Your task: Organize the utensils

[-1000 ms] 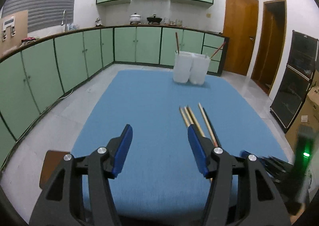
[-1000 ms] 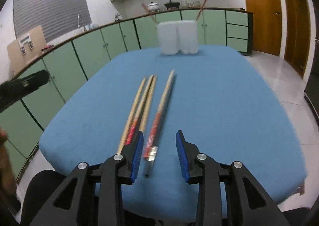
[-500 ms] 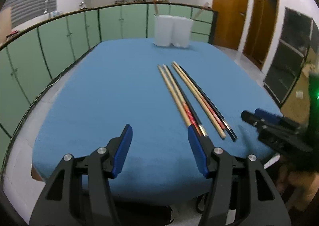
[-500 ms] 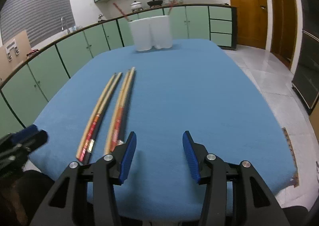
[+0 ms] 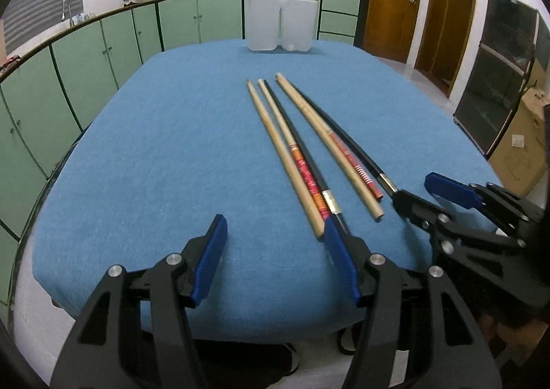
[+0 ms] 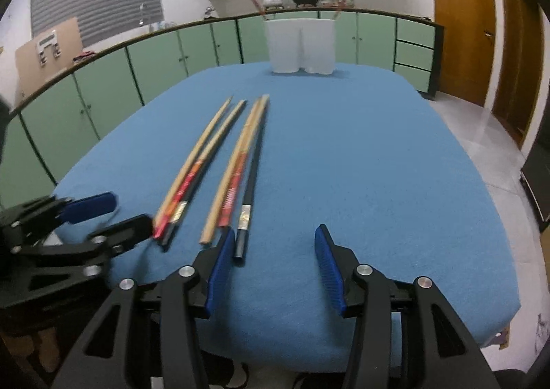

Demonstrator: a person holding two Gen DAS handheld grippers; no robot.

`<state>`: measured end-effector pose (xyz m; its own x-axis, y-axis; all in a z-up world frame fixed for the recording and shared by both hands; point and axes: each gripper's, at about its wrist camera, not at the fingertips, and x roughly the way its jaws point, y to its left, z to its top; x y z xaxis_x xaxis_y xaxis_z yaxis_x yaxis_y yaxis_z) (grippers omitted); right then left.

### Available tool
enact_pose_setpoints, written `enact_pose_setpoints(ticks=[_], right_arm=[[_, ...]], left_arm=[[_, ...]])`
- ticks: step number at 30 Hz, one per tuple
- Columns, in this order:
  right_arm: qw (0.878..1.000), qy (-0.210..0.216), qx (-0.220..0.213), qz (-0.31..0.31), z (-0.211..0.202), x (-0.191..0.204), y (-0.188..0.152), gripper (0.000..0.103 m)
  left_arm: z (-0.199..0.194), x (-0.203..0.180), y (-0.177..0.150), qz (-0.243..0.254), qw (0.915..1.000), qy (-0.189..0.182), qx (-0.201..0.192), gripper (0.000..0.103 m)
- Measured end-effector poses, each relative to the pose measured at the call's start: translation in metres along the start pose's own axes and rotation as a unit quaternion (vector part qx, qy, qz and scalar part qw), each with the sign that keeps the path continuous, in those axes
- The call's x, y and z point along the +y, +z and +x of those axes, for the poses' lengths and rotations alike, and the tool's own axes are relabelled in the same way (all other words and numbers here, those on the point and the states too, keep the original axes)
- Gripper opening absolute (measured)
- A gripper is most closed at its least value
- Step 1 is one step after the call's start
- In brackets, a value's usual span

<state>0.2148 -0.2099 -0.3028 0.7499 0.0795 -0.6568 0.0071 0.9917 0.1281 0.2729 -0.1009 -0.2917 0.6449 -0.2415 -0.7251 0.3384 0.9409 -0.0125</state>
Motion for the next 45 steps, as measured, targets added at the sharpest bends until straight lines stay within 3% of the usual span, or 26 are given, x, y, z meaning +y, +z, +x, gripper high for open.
enact_pose_setpoints(ticks=[5, 8, 15, 19, 21, 23, 26, 45], right_arm=[[1.000, 0.002, 0.001, 0.007, -0.001, -0.005, 0.000, 0.048], [1.000, 0.003, 0.001, 0.010, -0.003, -0.005, 0.001, 0.048], [1.000, 0.007, 0.004, -0.014, -0.001, 0.003, -0.001, 0.048], [1.000, -0.005, -0.008, -0.029, 0.004, 0.005, 0.001, 0.032], [0.999, -0.006, -0.012, -0.036, 0.005, 0.005, 0.002, 0.021], [0.999, -0.003, -0.012, -0.035, 0.005, 0.004, 0.002, 0.011], [0.999, 0.002, -0.010, -0.034, 0.003, 0.003, 0.002, 0.008], [0.994, 0.051, -0.093, 0.012, -0.081, 0.006, 0.052, 0.007]], left_arm=[[0.007, -0.005, -0.002, -0.003, 0.9999, 0.005, 0.010, 0.056], [0.007, 0.008, 0.000, -0.028, 0.9994, 0.013, 0.013, 0.050], [0.002, 0.017, -0.001, -0.029, 0.9995, 0.011, 0.010, 0.049], [0.012, 0.012, 0.000, -0.021, 0.9996, 0.016, 0.008, 0.049], [0.013, 0.010, 0.002, -0.022, 0.9997, 0.010, 0.003, 0.041], [0.012, 0.010, 0.002, -0.023, 0.9997, 0.003, -0.001, 0.021], [0.011, 0.011, 0.002, -0.027, 0.9996, -0.008, -0.003, 0.006], [-0.066, 0.020, 0.038, -0.049, 0.9963, -0.013, -0.070, 0.006]])
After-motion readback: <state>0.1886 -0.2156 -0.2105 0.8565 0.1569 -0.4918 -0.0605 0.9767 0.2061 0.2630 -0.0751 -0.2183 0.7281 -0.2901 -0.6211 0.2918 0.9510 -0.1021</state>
